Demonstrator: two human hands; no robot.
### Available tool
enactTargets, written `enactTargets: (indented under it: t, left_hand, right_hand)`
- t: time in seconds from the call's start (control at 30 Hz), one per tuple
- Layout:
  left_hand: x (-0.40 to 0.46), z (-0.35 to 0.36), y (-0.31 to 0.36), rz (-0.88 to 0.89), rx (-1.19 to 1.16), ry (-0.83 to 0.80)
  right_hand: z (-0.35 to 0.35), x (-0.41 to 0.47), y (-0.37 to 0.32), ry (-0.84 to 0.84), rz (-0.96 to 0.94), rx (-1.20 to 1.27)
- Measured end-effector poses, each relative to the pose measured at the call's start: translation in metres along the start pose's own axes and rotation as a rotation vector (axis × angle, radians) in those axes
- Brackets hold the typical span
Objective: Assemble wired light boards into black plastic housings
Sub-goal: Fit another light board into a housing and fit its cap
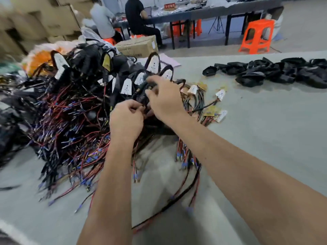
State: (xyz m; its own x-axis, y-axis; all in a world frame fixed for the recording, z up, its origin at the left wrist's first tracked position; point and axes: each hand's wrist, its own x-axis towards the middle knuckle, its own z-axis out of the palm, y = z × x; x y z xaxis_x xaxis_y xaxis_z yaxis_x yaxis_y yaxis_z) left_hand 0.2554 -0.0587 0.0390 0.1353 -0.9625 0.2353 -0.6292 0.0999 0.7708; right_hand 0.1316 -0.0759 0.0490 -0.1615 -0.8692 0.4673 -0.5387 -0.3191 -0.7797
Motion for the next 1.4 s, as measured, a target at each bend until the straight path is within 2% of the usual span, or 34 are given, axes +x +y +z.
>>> enactTargets:
  t: [0.07,0.13,0.27,0.33,0.43,0.57,0.63,0.7,0.83,0.9,1.07,1.13,1.2,1.4]
  left_hand:
    - [0.004,-0.008,-0.013,-0.007,0.215,0.166]
    - [0.007,-0.011,-0.020,-0.026,0.271,0.235]
    - [0.011,-0.002,-0.018,-0.085,0.275,0.287]
    - [0.011,0.003,-0.014,-0.115,0.256,0.296]
    - [0.007,0.011,-0.004,-0.128,0.231,0.340]
    - [-0.010,0.031,0.020,0.140,0.106,0.447]
    - [-0.016,0.044,0.031,0.231,-0.025,0.376]
    - [-0.019,0.057,0.038,0.257,-0.092,0.190]
    - [-0.028,0.087,0.048,0.214,-0.002,-0.225]
    - [-0.034,0.099,0.050,0.181,0.022,-0.306]
    - [-0.043,0.115,0.058,0.135,0.057,-0.408]
    - [-0.045,0.119,0.061,0.116,0.031,-0.448]
    - [-0.047,0.124,0.063,0.143,0.056,-0.491]
    - [-0.065,0.142,0.088,0.093,-0.009,-0.797]
  right_hand:
    - [0.021,0.002,-0.005,-0.163,-0.049,-0.312]
    - [0.031,-0.004,-0.008,-0.222,-0.131,-0.516]
    - [0.039,-0.012,-0.007,-0.230,-0.207,-0.660]
    - [0.036,-0.005,-0.007,-0.286,-0.206,-0.628]
    - [0.016,0.000,-0.007,-0.371,-0.144,-0.404]
    - [-0.026,-0.016,0.010,-0.147,-0.091,-0.193]
    - [-0.055,-0.026,0.028,-0.158,0.003,-0.296]
    - [-0.082,-0.034,0.046,-0.312,0.131,-0.508]
    - [-0.119,-0.060,0.067,-0.532,0.308,-0.685]
    - [-0.122,-0.070,0.071,-0.576,0.331,-0.681]
    - [-0.123,-0.080,0.081,-0.544,0.325,-0.570]
    - [-0.131,-0.081,0.086,-0.481,0.345,-0.479]
    - [-0.142,-0.085,0.092,-0.333,0.387,-0.354]
    - [-0.211,-0.103,0.126,0.431,0.670,0.208]
